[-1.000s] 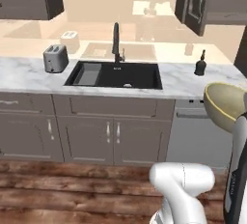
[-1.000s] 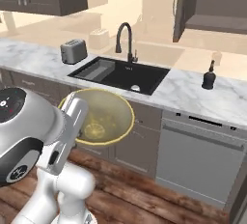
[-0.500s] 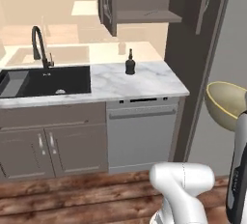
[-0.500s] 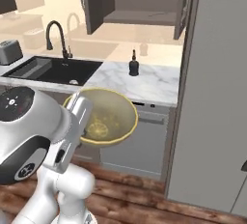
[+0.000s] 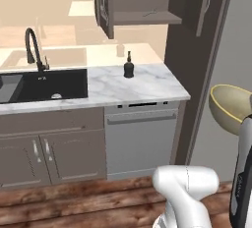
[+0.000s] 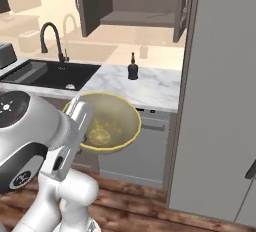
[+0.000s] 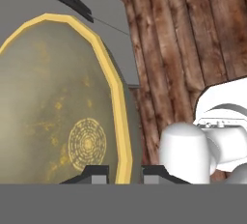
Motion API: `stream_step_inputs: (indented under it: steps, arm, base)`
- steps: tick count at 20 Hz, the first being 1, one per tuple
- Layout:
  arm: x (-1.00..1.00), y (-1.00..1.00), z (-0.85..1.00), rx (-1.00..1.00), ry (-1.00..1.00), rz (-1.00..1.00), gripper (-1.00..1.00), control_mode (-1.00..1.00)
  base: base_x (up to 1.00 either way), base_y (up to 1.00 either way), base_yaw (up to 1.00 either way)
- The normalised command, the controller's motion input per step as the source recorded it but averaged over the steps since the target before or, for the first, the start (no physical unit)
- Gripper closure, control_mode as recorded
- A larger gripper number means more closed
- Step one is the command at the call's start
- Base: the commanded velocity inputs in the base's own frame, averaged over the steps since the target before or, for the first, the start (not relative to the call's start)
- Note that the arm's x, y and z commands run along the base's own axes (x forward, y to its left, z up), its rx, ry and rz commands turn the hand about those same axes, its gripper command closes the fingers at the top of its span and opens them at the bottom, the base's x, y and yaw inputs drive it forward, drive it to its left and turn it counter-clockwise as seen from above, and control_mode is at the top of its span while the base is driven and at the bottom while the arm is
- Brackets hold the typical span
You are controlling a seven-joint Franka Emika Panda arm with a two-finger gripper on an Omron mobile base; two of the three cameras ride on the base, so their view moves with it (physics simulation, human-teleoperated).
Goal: Pick the mug and place it in the sink. Pick the bowl and place it in the open cabinet and then close the cabinet.
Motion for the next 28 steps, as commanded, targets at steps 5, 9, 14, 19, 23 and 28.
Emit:
stream_step_inputs:
  steps: [5, 9, 14, 19, 23, 28]
  arm:
    - [0.0, 0.0, 0.0, 0.0, 0.0, 0.0, 1.0, 1.0]
    - [0.0, 0.0, 0.0, 0.0, 0.0, 0.0, 1.0, 1.0]
    - [0.0, 0.0, 0.0, 0.0, 0.0, 0.0, 1.0, 1.0]
    - [0.0, 0.0, 0.0, 0.0, 0.0, 0.0, 1.0, 1.0]
    - [0.0, 0.0, 0.0, 0.0, 0.0, 0.0, 1.0, 1.0]
    - [0.0, 0.0, 0.0, 0.0, 0.0, 0.0, 1.0, 1.0]
  base:
    - [0.22, 0.33, 0.0]
    - [0.67, 0.0, 0.0]
    - [0.49, 0.0, 0.02]
    - [0.52, -0.18, 0.1]
    - [0.48, -0.11, 0.12]
    - [0.4, -0.11, 0.12]
